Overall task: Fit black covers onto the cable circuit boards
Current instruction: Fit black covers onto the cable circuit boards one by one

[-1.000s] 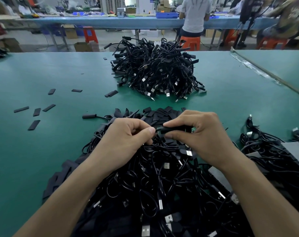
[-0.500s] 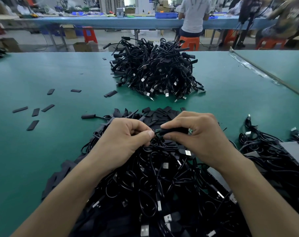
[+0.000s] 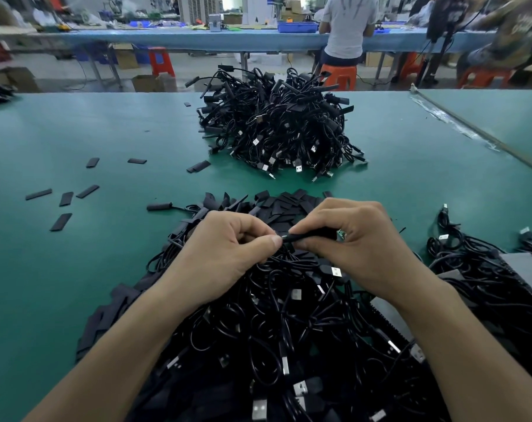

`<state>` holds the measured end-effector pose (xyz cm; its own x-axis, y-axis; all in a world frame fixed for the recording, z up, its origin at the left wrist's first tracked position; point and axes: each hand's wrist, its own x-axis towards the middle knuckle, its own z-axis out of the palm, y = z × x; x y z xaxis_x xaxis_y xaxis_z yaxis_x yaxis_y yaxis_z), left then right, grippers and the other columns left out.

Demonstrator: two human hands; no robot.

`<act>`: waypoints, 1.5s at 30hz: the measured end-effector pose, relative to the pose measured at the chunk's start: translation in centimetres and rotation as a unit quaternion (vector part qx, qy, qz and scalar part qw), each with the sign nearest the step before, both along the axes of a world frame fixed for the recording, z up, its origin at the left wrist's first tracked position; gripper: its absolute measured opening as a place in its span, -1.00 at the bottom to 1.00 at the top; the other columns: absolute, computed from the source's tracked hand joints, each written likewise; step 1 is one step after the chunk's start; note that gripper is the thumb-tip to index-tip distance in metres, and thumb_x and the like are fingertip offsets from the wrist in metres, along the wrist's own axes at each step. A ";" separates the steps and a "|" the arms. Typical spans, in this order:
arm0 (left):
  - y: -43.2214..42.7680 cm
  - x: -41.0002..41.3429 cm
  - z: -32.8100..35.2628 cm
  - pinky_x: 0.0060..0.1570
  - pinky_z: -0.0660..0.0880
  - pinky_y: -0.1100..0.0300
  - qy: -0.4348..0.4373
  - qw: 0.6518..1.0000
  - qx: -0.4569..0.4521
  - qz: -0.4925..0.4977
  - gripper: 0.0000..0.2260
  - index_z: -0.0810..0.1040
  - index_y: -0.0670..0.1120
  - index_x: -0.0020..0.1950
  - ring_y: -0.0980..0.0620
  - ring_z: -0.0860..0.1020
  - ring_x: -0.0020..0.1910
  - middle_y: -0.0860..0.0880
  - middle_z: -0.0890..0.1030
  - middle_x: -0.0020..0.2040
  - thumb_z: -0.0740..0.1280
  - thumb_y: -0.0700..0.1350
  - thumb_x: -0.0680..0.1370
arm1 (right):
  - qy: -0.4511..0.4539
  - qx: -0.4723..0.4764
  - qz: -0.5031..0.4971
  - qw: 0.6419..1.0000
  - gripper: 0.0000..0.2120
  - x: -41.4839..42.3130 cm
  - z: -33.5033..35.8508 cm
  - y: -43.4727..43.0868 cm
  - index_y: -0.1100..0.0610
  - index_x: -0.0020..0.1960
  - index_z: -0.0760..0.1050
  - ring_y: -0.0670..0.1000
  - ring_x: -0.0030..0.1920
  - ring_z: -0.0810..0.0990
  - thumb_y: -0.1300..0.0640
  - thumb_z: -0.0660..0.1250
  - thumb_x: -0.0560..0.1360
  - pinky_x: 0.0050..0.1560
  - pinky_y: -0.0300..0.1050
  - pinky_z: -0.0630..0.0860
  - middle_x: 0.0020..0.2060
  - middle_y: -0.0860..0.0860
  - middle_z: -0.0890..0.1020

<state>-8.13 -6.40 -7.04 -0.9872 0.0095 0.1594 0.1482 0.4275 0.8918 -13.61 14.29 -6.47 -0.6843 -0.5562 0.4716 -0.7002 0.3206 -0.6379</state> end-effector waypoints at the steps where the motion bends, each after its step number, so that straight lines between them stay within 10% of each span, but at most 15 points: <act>1: 0.0 0.0 0.1 -0.43 0.32 0.44 0.002 1.000 -0.004 -0.001 -0.91 0.67 0.07 -0.20 0.23 0.40 -0.48 0.09 0.57 -0.45 0.45 -0.06 0.51 | 0.002 0.001 -0.001 1.000 -0.84 0.0 0.0 0.0 0.08 -0.03 0.72 -0.12 -0.14 0.65 0.24 0.54 0.41 -0.10 -0.31 0.53 -0.19 -0.09 0.68; 29: -0.1 0.1 0.3 -0.49 0.23 0.36 -0.003 1.000 -0.009 -0.011 -0.86 0.65 -0.03 -0.22 0.14 0.30 -0.51 0.02 0.54 -0.44 0.40 -0.08 0.54 | 0.022 -0.009 -0.002 1.000 -0.80 0.1 -0.4 -0.6 0.07 0.02 0.71 -0.23 -0.09 0.65 0.19 0.55 0.40 -0.04 -0.39 0.51 -0.15 -0.16 0.70; 45: 0.0 -0.1 -0.2 -0.25 0.44 0.19 0.001 1.000 0.019 -0.006 -0.87 0.67 0.11 -0.14 0.10 0.53 -0.35 0.06 0.66 -0.36 0.41 -0.09 0.56 | -0.098 -0.210 -0.072 0.970 -0.75 0.3 -0.3 -1.3 -0.04 -0.10 0.67 -0.13 -0.24 0.70 0.28 0.56 0.37 -0.15 -0.31 0.59 -0.24 -0.13 0.73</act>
<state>-8.27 -6.39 -7.23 -0.9865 0.0160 0.1628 0.1560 0.3918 0.9067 -13.30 12.99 -6.79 -0.8403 -0.2353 0.4884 -0.5189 0.0882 -0.8503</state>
